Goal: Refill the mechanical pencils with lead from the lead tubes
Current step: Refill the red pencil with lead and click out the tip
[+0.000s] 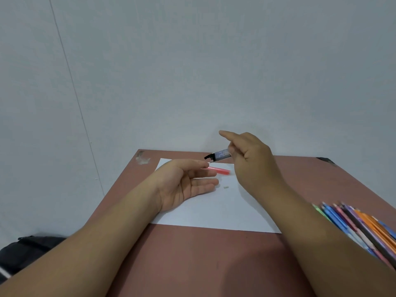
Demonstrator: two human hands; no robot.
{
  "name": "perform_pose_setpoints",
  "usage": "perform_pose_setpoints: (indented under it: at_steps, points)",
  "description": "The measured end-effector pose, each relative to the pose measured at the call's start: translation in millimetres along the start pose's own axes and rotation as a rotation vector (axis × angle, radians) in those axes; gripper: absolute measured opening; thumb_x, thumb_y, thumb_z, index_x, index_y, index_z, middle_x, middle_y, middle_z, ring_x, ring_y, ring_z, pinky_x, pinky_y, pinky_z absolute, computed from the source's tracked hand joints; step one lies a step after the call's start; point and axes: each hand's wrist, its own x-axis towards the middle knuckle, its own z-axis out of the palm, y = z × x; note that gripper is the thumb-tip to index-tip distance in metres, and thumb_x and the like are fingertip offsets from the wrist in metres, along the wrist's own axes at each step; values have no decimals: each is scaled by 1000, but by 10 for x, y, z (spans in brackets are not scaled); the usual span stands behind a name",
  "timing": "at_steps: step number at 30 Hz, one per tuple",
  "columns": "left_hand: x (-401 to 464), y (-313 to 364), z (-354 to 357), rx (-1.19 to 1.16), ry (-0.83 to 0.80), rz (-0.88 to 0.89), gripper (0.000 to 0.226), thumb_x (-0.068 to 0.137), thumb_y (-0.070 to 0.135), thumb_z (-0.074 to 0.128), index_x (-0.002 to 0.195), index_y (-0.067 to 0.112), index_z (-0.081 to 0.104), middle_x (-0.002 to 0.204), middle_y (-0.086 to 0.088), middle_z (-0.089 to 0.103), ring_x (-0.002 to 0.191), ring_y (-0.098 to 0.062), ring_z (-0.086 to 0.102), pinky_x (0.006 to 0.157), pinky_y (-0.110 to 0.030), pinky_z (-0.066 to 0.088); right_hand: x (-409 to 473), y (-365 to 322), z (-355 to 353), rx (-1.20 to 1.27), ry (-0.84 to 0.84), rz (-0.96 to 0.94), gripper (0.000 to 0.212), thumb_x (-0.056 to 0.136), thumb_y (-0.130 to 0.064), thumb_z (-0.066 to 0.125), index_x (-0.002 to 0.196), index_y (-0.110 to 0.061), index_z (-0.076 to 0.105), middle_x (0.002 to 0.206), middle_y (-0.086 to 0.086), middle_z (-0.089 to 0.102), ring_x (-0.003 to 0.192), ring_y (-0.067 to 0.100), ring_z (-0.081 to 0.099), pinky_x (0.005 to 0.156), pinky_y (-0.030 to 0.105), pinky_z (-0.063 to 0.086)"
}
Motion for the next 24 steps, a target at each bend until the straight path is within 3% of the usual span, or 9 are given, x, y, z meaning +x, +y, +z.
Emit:
perform_pose_setpoints:
  at_steps: [10, 19, 24]
  points:
    - [36, -48, 2, 97, 23, 70, 21, 88, 11, 72, 106, 0, 69, 108, -23, 70, 98, -38, 69, 89, -43, 60, -34, 8, -7, 69, 4, 98, 48, 100, 0, 47, 135, -29, 64, 94, -10, 58, 90, 1, 54, 72, 7, 40]
    - [55, -63, 2, 122, 24, 92, 13, 95, 6, 65, 106, -2, 65, 106, -23, 71, 94, -37, 69, 90, -46, 60, -55, -24, -17, 103, 3, 93, 41, 102, -6, 49, 133, -29, 66, 96, -6, 60, 88, 8, 55, 76, 23, 48]
    - [50, -56, 7, 114, 24, 86, 14, 97, 5, 62, 108, -2, 64, 105, -23, 71, 94, -37, 68, 89, -47, 60, -58, -21, -56, 103, 6, 106, 41, 103, -6, 48, 133, -28, 65, 95, -9, 60, 90, 5, 55, 76, 19, 45]
